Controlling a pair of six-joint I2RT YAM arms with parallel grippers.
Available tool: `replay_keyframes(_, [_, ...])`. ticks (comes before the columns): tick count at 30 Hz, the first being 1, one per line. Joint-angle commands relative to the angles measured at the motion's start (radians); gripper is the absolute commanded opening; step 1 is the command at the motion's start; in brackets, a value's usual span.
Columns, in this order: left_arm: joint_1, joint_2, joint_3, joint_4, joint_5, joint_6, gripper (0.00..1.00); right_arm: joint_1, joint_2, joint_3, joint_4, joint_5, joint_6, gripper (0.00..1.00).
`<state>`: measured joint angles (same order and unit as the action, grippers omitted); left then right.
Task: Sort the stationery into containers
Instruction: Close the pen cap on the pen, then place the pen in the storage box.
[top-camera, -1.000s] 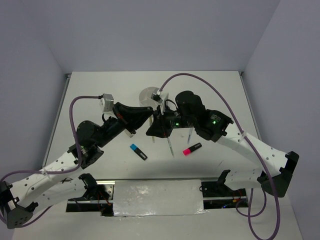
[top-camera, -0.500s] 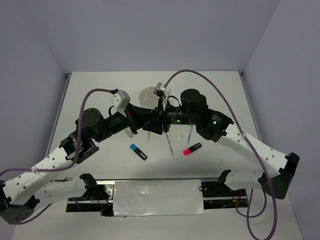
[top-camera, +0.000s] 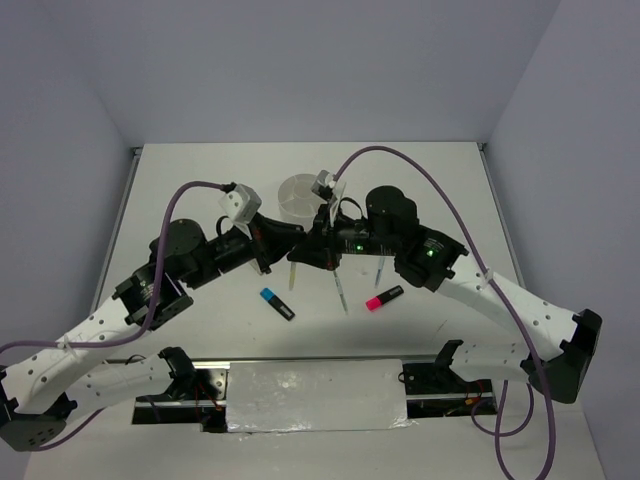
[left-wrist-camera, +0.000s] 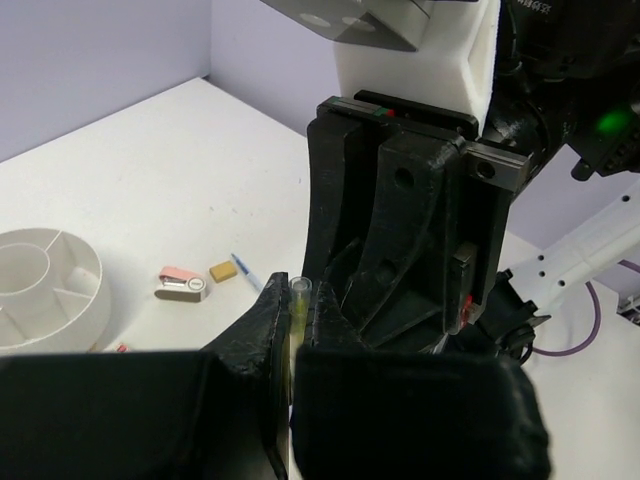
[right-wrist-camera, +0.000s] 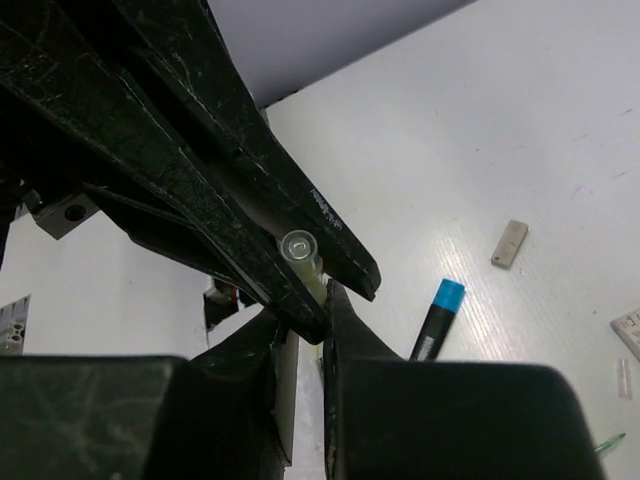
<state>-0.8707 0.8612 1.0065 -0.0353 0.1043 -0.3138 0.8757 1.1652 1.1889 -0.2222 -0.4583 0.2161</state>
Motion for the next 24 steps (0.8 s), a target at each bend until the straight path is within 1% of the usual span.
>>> replay_keyframes(1, [-0.053,0.007,0.004,-0.167,0.120,-0.016,0.05,-0.035,-0.022,-0.002,0.268,0.155,0.037,0.00])
replay_keyframes(3, [-0.053,0.006,0.004,-0.155,0.106,-0.021,0.17,-0.035,-0.025,-0.028,0.290,0.173,0.043,0.00])
replay_keyframes(4, [-0.053,0.006,0.010,-0.153,0.091,-0.025,0.29,-0.035,-0.027,-0.047,0.316,0.181,0.051,0.00])
replay_keyframes(5, [-0.053,0.004,0.014,-0.153,0.068,-0.034,0.61,-0.034,-0.027,-0.057,0.328,0.188,0.052,0.00])
replay_keyframes(6, [-0.053,0.002,0.023,-0.155,0.007,-0.051,0.84,-0.035,-0.025,-0.067,0.351,0.210,0.055,0.00])
replay_keyframes(7, [-0.053,0.002,0.029,-0.156,-0.029,-0.057,0.99,-0.035,-0.027,-0.090,0.365,0.227,0.058,0.00])
replay_keyframes(8, [-0.051,0.004,0.043,-0.169,-0.105,-0.076,0.99,-0.035,-0.025,-0.101,0.379,0.249,0.058,0.00])
replay_keyframes(10, [-0.051,0.025,0.107,-0.242,-0.237,-0.102,0.99,-0.035,-0.021,-0.130,0.400,0.349,0.051,0.00])
replay_keyframes(11, [-0.051,0.038,0.139,-0.289,-0.323,-0.166,0.99,-0.037,-0.018,-0.141,0.408,0.392,0.049,0.00])
replay_keyframes(12, [-0.051,0.071,0.223,-0.431,-0.544,-0.213,0.99,-0.043,-0.009,-0.161,0.434,0.456,0.046,0.00])
replay_keyframes(14, [-0.050,0.102,0.300,-0.556,-0.711,-0.316,0.99,-0.049,0.014,-0.169,0.458,0.532,0.039,0.00])
replay_keyframes(15, [-0.050,0.113,0.349,-0.605,-0.838,-0.346,0.99,-0.052,0.045,-0.170,0.490,0.565,0.023,0.00])
replay_keyframes(16, [-0.050,0.120,0.362,-0.688,-0.889,-0.375,0.99,-0.061,0.066,-0.164,0.506,0.625,0.014,0.00])
replay_keyframes(17, [-0.050,0.121,0.369,-0.730,-0.931,-0.439,0.99,-0.066,0.086,-0.155,0.520,0.665,-0.007,0.00])
replay_keyframes(19, [-0.048,0.090,0.363,-0.797,-1.001,-0.485,0.99,-0.081,0.166,-0.100,0.537,0.714,-0.027,0.00])
replay_keyframes(20, [-0.048,0.072,0.345,-0.802,-1.012,-0.493,0.99,-0.111,0.195,-0.074,0.529,0.716,-0.038,0.00])
replay_keyframes(22, [-0.048,0.007,0.291,-0.810,-1.013,-0.495,0.99,-0.132,0.280,-0.003,0.535,0.721,-0.058,0.00])
replay_keyframes(24, [-0.048,-0.040,0.230,-0.779,-0.974,-0.443,1.00,-0.164,0.354,0.043,0.528,0.716,-0.087,0.00])
